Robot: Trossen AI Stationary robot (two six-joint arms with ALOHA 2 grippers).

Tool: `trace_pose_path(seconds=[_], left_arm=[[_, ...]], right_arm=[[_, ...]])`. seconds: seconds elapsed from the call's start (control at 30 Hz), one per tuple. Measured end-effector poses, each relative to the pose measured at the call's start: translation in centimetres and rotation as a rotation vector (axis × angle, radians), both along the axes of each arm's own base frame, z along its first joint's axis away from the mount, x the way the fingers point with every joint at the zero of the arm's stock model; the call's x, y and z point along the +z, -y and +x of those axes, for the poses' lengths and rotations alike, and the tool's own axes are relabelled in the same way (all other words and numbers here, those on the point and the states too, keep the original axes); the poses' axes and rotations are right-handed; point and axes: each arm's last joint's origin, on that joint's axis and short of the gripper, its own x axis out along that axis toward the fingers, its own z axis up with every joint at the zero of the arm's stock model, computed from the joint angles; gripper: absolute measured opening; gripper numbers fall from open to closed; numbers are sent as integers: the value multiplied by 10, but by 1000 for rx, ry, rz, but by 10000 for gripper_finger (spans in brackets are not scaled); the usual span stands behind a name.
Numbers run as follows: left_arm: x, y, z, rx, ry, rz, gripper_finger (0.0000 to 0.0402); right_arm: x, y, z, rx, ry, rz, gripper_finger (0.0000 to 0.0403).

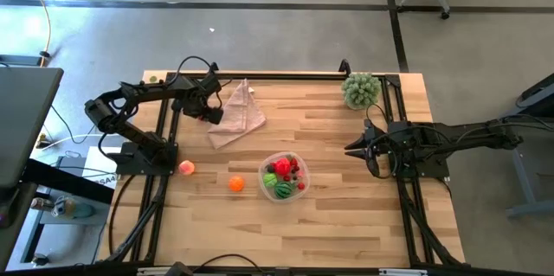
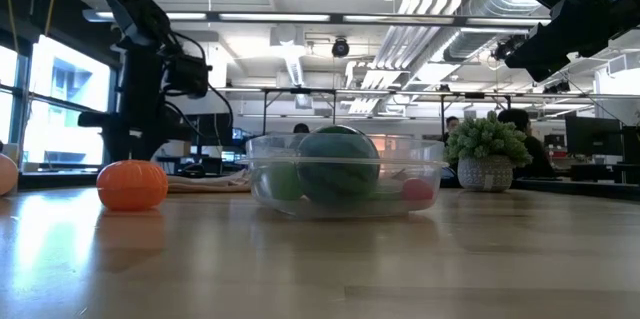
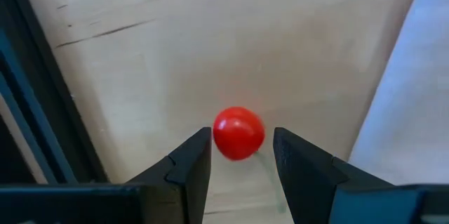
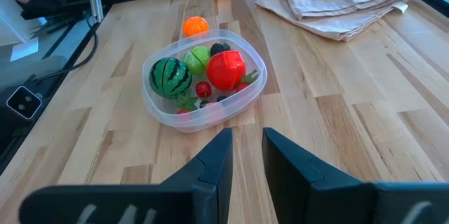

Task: Pick and placing Produce into tupperware
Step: Put the cherry into the transparent bin

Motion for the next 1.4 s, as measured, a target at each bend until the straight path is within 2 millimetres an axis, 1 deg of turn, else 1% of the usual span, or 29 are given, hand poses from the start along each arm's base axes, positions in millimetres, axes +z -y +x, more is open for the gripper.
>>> trace_pose_path(seconds=[0.17,0.3,1.17,1.23,1.4], left_arm=[[0,-1,1,24,13,9,145],[0,1,1,25,28,-24,145],[0,-2,2,55,37,24,145],[-2,-2,2,59,40,27,145],[-14,4,-3,73,41,27,145]], right_arm=[[0,0,0,0,0,0,68],[0,0,0,0,0,0,68],[0,0,0,0,0,0,68],[0,0,0,0,0,0,68],[0,0,0,0,0,0,68]])
